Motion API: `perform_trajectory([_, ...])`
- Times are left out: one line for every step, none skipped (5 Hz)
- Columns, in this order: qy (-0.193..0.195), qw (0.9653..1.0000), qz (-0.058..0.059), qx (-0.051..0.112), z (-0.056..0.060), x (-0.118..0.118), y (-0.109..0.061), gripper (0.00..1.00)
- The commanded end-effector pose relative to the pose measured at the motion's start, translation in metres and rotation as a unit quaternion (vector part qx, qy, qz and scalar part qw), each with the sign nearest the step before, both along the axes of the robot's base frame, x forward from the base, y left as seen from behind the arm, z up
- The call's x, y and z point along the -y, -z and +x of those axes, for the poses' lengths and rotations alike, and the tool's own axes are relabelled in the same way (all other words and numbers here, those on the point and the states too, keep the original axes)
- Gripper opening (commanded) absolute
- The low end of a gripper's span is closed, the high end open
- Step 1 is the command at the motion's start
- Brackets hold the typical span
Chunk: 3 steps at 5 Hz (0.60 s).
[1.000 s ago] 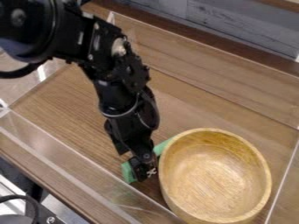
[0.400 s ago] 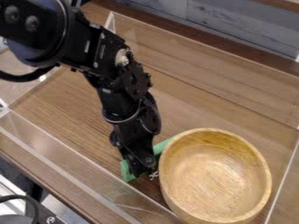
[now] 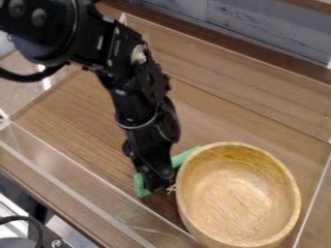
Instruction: Put the green block in the brown bowl
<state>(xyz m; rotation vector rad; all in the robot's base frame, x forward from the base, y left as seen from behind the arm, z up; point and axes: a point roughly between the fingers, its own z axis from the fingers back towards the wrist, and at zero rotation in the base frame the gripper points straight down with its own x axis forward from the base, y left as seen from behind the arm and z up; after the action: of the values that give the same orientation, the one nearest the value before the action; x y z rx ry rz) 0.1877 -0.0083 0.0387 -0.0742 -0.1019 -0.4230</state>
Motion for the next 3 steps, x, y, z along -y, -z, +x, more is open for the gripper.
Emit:
perform_trajectory([-0.003, 0.9996, 0.005, 0.028, 0.015, -0.002, -0.018, 0.00])
perform_trajectory([-0.005, 0.9995, 0.007, 0.030, 0.020, -0.002, -0.025, 0.00])
perform_trajectory([-0.003, 0.9994, 0.010, 0.032, 0.026, -0.001, -0.027, 0.00])
